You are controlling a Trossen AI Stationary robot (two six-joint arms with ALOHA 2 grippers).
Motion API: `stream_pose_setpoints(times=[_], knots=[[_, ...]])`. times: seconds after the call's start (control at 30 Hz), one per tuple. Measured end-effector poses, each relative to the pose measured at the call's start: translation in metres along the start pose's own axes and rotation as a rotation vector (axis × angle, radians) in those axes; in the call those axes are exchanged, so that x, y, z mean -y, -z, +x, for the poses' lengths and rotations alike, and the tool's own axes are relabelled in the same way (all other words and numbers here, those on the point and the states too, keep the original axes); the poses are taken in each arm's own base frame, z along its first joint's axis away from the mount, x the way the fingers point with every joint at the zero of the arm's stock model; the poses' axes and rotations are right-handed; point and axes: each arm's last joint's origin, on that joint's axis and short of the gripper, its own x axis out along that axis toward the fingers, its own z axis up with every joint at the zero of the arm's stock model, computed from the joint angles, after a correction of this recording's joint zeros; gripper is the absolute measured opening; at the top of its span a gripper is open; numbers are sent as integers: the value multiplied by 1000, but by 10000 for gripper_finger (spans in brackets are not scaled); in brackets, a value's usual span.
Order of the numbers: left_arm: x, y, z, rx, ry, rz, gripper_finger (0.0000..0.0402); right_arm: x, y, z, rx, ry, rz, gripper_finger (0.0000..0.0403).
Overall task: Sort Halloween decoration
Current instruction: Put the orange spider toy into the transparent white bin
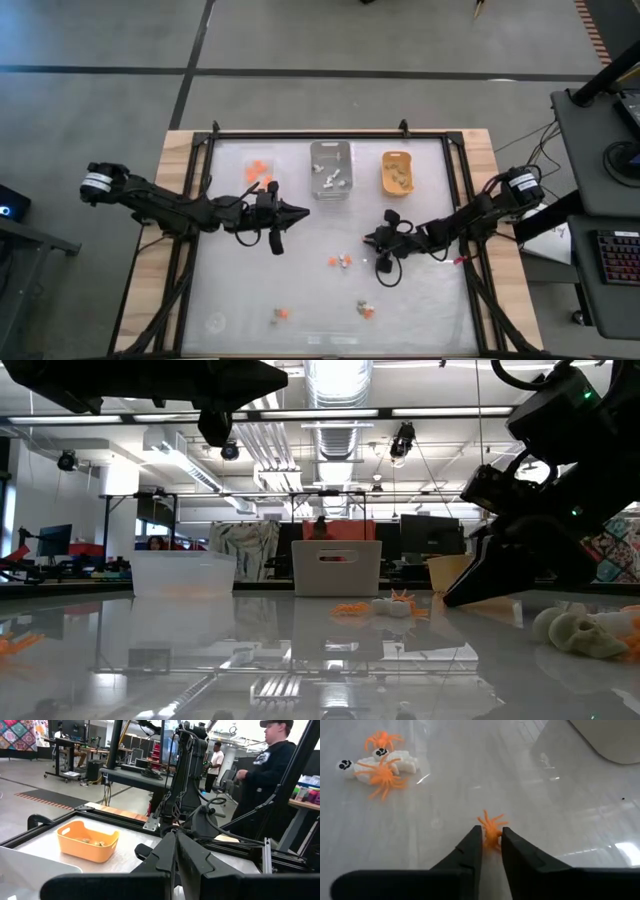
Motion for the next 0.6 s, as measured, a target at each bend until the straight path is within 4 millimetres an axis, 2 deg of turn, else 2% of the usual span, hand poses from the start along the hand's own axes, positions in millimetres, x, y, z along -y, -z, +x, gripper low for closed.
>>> stream_pose_setpoints(times=[0.27, 0.43, 0.6], knots=[[0, 4, 1, -25, -3, 24, 0, -1, -12, -2, 34, 3, 16, 14], [0, 16, 6, -71, 23, 48, 5, -5, -44, -14, 198, -55, 116, 10], [3, 28, 13, -71, 36, 87, 40, -7, -83, -27, 417, -223, 176, 9]])
